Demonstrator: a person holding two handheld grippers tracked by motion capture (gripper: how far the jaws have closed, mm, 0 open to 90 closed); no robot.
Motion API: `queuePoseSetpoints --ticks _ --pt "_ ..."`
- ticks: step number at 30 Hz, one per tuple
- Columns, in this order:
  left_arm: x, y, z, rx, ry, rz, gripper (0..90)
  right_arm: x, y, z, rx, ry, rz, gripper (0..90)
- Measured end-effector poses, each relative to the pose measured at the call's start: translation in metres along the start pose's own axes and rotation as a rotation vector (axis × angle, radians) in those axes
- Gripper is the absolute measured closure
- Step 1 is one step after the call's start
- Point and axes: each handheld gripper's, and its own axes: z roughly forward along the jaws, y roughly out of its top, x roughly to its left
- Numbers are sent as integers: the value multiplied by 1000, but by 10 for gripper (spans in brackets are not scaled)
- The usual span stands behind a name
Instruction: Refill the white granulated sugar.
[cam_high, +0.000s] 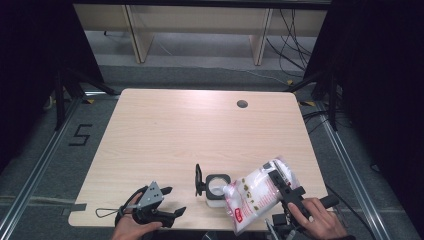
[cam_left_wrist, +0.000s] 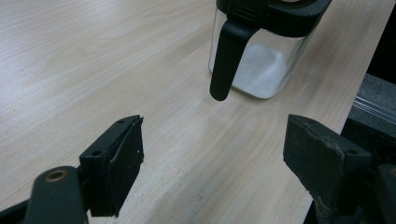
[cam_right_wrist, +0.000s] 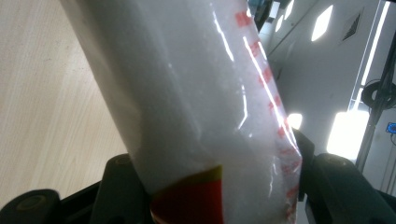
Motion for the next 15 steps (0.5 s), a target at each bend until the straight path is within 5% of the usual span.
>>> queuePoseSetpoints --ticks 10,15 --pt "1 0 -1 8 -1 7 197 -4 5 -3 -21 -74 -53 502" --pt "0 0 0 -6 -3 -8 197 -8 6 -6 -3 -58 -68 501"
